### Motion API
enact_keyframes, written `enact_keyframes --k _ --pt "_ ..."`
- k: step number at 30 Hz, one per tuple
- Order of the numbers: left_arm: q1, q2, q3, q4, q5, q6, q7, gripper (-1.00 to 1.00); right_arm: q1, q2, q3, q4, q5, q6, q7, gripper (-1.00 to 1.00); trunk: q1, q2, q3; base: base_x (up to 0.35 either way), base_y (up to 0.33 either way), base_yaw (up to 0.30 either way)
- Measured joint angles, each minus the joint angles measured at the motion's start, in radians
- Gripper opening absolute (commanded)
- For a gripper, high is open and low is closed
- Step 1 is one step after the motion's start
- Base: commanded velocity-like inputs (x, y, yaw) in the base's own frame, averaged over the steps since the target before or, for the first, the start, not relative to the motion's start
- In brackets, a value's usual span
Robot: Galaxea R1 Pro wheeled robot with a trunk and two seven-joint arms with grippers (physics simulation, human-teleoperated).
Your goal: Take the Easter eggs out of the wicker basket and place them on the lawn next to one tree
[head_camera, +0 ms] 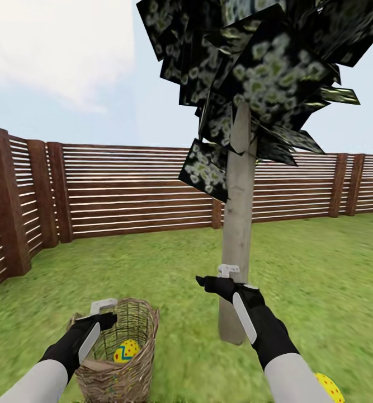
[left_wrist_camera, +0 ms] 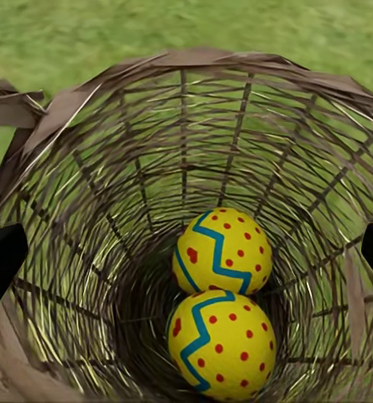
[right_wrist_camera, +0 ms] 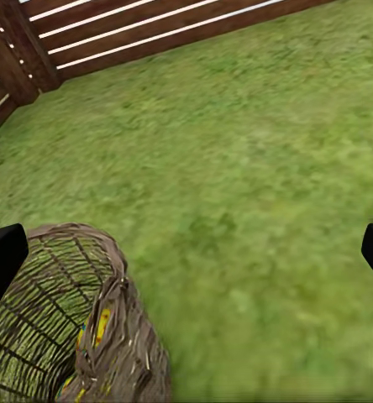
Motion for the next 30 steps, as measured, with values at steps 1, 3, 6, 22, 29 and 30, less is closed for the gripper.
enact_keyframes --k 1,3,6,22,29,30 --pt "0.000 0.000 0.000 0.000 0.000 0.000 -0.001 1.00 0.000 0.000 0.000 0.000 0.000 0.000 0.000 1.00 0.000 0.000 -0.004 0.000 0.000 0.000" --pt "0.000 0.000 -0.001 0.000 0.000 0.002 -0.003 1.00 0.000 0.000 0.000 0.000 0.000 0.000 0.000 1.00 0.001 -0.001 -0.012 0.000 0.000 0.000" --pt "0.000 0.000 0.000 -0.001 0.001 0.010 -0.007 1.00 0.000 -0.001 0.000 0.000 0.000 0.000 0.000 1.00 0.003 -0.001 -0.023 0.000 0.000 0.000" --pt "-0.011 0.007 -0.002 -0.031 0.009 0.357 -0.013 1.00 0.000 -0.001 -0.001 0.001 0.000 0.000 0.000 1.00 0.008 -0.004 -0.070 0.000 0.000 0.000" --pt "-0.016 0.009 0.005 -0.225 0.009 0.605 -0.014 1.00 0.000 -0.001 -0.002 0.001 0.000 0.000 0.001 1.00 0.008 -0.004 -0.070 0.000 0.000 0.000" --pt "-0.015 0.009 0.005 -0.244 0.009 0.625 -0.014 1.00 0.000 -0.002 -0.002 0.001 0.000 0.000 0.001 1.00 0.008 -0.004 -0.070 0.000 0.000 0.000"
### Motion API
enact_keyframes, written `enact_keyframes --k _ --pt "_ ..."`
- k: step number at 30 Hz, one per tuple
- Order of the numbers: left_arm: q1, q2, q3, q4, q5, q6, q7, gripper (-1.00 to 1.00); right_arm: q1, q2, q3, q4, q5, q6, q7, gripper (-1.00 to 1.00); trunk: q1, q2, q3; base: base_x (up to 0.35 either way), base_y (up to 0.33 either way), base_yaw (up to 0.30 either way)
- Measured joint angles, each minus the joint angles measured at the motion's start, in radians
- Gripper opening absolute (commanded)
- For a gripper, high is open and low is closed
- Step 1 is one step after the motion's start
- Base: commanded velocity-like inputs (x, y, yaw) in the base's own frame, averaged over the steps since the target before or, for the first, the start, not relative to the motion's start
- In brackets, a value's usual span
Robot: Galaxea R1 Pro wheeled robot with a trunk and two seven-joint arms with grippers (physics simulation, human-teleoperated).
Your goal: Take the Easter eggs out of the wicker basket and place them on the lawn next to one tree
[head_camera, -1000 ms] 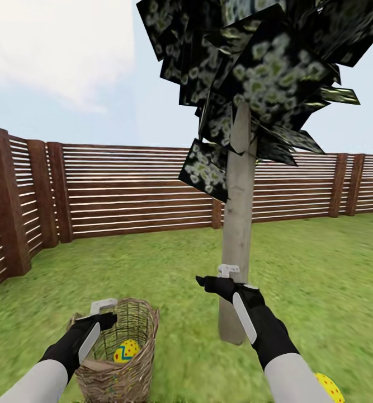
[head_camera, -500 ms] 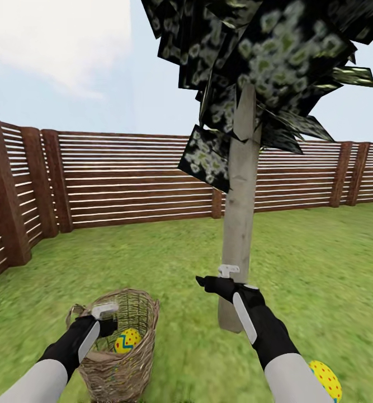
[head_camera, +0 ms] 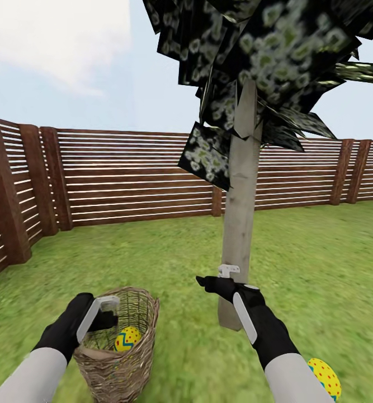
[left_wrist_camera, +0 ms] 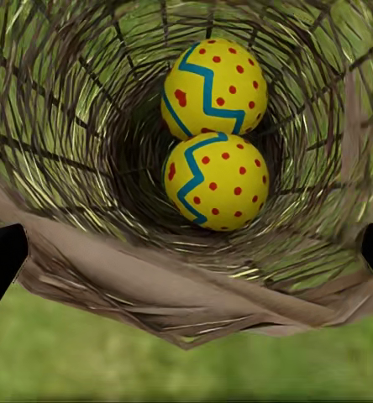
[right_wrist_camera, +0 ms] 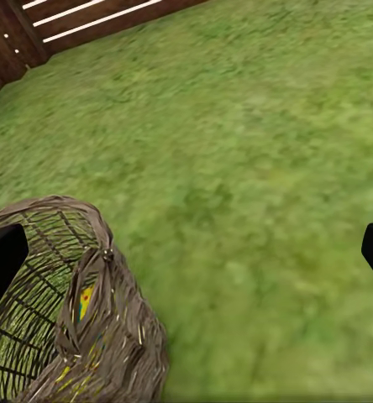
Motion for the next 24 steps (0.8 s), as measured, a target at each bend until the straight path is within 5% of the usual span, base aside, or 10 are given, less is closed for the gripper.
enact_keyframes --k 6,24 --pt "-0.001 -0.003 0.000 -0.073 0.000 0.065 0.000 1.00 0.000 -0.001 -0.001 0.000 0.000 0.000 0.000 1.00 0.000 0.000 0.000 0.000 0.000 0.000" --pt "-0.027 0.000 -0.011 -0.095 -0.002 0.082 0.001 1.00 0.000 -0.005 -0.002 -0.005 -0.008 -0.002 0.000 1.00 0.000 0.000 0.000 0.000 0.000 0.000"
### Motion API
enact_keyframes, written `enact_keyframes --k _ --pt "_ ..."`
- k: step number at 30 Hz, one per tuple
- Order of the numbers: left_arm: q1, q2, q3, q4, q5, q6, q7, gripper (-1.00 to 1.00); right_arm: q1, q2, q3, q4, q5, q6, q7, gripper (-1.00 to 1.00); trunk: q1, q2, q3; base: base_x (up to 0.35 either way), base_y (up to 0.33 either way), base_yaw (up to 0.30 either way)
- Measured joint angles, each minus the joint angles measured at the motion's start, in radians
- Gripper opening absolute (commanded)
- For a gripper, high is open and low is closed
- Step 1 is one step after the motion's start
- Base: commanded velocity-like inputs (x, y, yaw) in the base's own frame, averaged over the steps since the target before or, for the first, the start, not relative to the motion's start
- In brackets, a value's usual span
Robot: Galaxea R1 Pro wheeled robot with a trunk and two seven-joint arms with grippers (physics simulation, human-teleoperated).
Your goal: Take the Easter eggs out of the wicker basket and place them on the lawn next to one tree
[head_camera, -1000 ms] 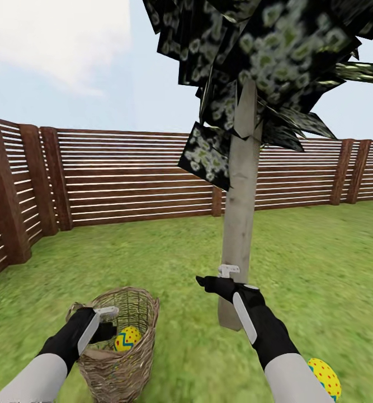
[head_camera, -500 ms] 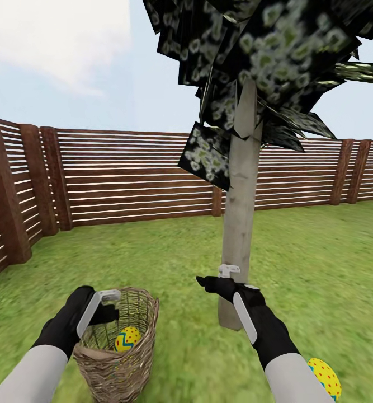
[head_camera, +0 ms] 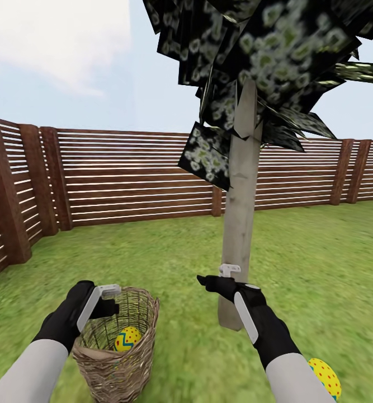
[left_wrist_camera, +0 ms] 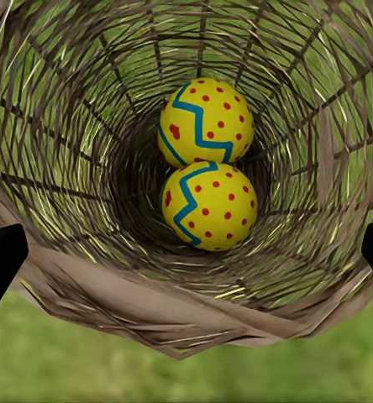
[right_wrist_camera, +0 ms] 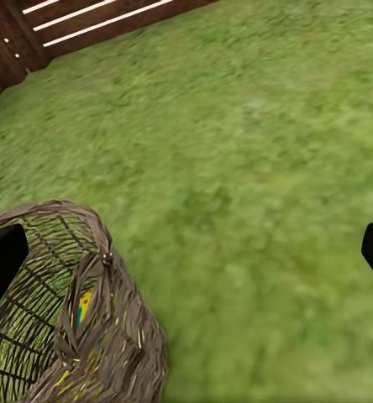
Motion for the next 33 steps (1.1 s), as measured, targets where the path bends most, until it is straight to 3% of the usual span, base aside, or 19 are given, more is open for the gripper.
enact_keyframes --k 16,25,26,33 --pt "0.000 0.000 0.000 -0.001 0.000 0.000 0.000 1.00 0.000 0.000 0.000 0.000 0.000 0.000 0.000 1.00 0.000 0.000 0.000 0.000 0.000 0.000" --pt "0.002 0.001 -0.001 -0.002 0.001 0.000 0.000 1.00 -0.001 -0.010 -0.034 -0.005 0.005 0.050 -0.001 1.00 0.000 0.000 0.000 0.000 0.000 0.000" --pt "0.002 0.001 -0.001 -0.002 0.001 0.000 0.000 1.00 -0.001 -0.011 -0.047 -0.005 0.005 0.169 -0.001 1.00 0.000 0.000 0.000 0.000 0.000 0.000" --pt "0.002 0.001 -0.001 -0.002 0.001 0.000 0.000 1.00 -0.001 -0.012 -0.060 -0.004 0.004 0.187 -0.002 1.00 0.000 0.000 0.000 0.000 0.000 0.000"
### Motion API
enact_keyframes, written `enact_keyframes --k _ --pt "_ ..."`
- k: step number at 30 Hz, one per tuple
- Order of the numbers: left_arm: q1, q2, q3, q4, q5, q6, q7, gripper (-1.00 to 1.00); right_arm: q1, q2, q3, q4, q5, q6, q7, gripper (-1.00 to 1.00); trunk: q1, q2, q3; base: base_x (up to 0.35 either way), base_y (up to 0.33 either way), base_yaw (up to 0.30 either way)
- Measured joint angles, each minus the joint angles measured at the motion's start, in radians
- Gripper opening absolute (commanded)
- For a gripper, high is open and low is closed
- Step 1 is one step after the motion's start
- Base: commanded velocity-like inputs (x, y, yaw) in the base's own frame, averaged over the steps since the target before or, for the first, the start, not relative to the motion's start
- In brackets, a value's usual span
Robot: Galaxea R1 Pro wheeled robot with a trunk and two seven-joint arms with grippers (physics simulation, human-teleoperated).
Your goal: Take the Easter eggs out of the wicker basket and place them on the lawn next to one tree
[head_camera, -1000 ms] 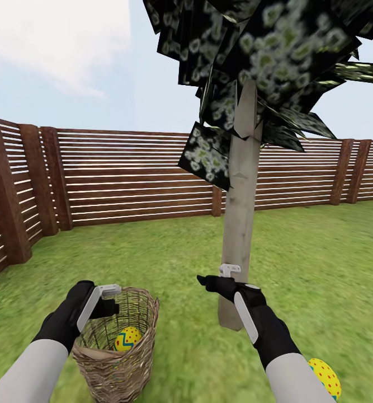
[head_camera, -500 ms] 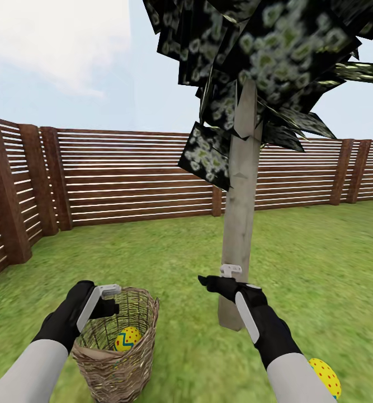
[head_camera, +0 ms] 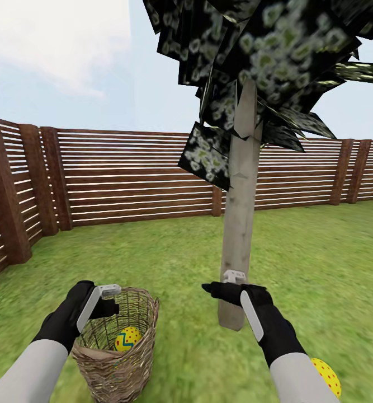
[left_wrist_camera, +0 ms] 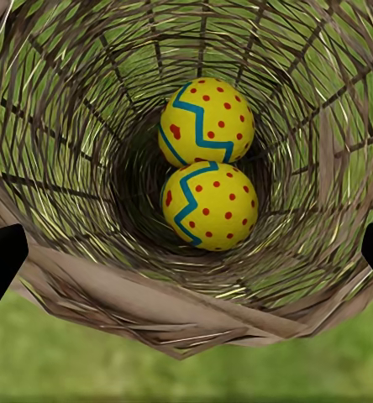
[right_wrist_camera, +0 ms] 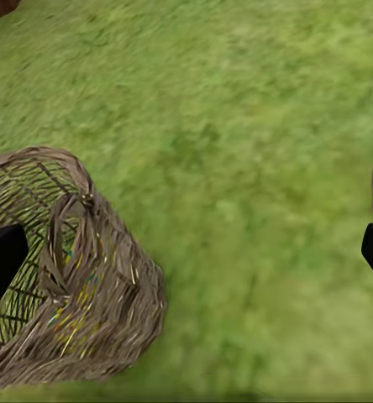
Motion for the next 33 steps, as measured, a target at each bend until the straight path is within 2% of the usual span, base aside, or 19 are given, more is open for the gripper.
enact_keyframes --k 5,16,24,33 --pt "0.000 0.000 0.000 0.000 0.000 0.000 0.000 1.00 0.000 0.001 -0.001 0.000 -0.001 0.023 0.000 1.00 0.000 0.000 0.000 0.000 0.000 0.000" --pt "0.000 -0.001 0.000 0.000 0.000 0.000 0.000 1.00 -0.005 -0.006 -0.011 0.000 -0.001 0.200 -0.007 1.00 0.000 0.000 0.000 0.000 0.000 0.000" --pt "0.000 -0.002 0.000 0.000 0.000 0.000 0.000 1.00 -0.008 -0.010 -0.054 -0.001 -0.002 0.240 -0.011 1.00 0.000 0.000 0.000 0.000 0.000 0.000" --pt "0.000 -0.001 0.000 0.000 0.000 0.000 0.000 1.00 -0.013 -0.012 -0.065 -0.002 -0.003 0.306 -0.010 1.00 0.000 0.000 0.000 0.000 0.000 0.000"
